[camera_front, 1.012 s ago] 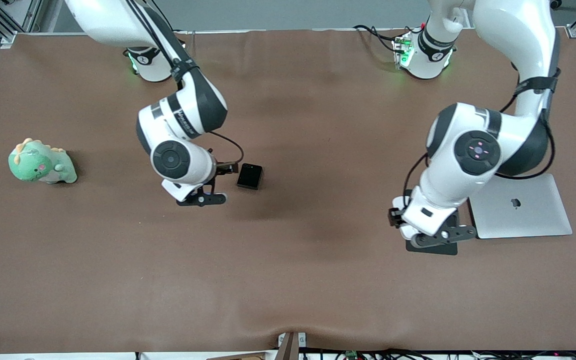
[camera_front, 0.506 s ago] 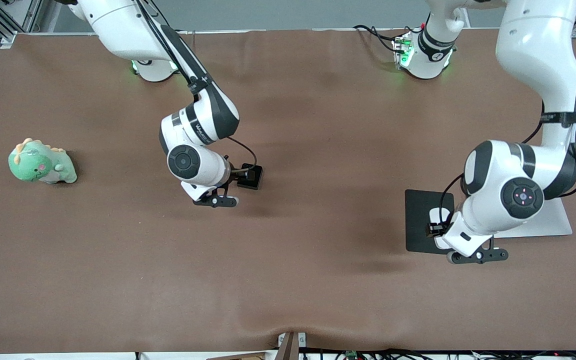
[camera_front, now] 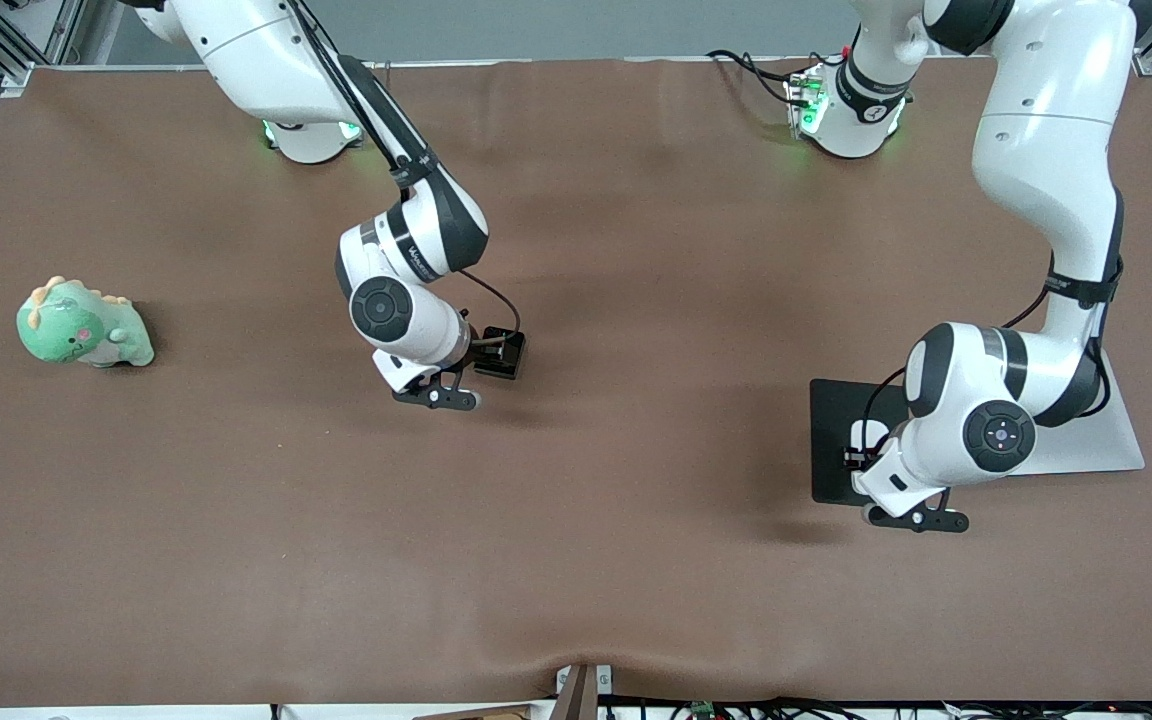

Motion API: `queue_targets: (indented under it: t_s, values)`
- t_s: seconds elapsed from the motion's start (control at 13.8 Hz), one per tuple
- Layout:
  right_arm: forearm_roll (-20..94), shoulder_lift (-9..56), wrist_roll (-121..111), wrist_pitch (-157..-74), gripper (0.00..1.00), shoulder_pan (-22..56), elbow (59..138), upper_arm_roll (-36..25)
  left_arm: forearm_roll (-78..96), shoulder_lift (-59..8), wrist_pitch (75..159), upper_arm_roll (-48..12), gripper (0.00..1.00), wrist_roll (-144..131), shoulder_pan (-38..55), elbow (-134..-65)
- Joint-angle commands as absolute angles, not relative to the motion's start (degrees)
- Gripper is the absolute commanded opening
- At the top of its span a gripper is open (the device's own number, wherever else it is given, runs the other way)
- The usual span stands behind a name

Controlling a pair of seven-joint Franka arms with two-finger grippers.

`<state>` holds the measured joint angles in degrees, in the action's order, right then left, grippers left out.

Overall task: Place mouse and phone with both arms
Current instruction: 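Carry the mouse to the mouse pad while the right gripper reaches the phone, then lower the mouse onto the pad and open the left gripper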

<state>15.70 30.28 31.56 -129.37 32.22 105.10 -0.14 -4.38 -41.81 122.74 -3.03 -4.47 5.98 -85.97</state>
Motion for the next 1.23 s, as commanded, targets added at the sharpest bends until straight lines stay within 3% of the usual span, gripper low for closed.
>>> queue_targets:
  t_s: [0.0, 0.22, 0.29, 0.36, 0.43, 0.72, 1.16]
  values:
    - [17.0, 30.6, 34.2, -131.4, 1.0, 33.7, 105.9, -0.6, -4.7, -43.7, 126.5, -3.3, 0.27, -0.7, 3.3, -86.3]
    - [17.0, 31.3, 34.2, -135.7, 1.0, 33.9, 107.7, -0.7, -4.6, -45.3, 127.6, -3.3, 0.32, -0.6, 3.2, -86.5]
    - [17.0, 31.7, 34.2, -137.2, 1.0, 34.1, 108.3, -0.6, -4.6, -45.7, 129.0, -3.3, 0.42, -0.8, 3.2, -86.7]
    - [17.0, 32.3, 34.2, -137.5, 1.0, 35.0, 108.3, -0.7, -4.6, -45.6, 130.1, -3.3, 0.76, -1.0, 3.3, -87.6]
    - [17.0, 32.4, 34.5, -137.7, 1.0, 35.3, 108.3, -0.7, -4.6, -45.4, 130.3, -3.3, 1.0, -1.1, 3.3, -87.9]
    - [16.8, 33.1, 36.2, -137.8, 1.0, 36.0, 108.1, -0.7, -4.6, -42.1, 129.2, -3.4, 1.0, -1.8, 3.5, -88.4]
    - [16.7, 34.2, 36.9, -140.0, 1.0, 37.0, 108.2, -0.8, -4.4, -28.2, 122.5, -3.6, 1.0, -0.6, 3.1, -93.9]
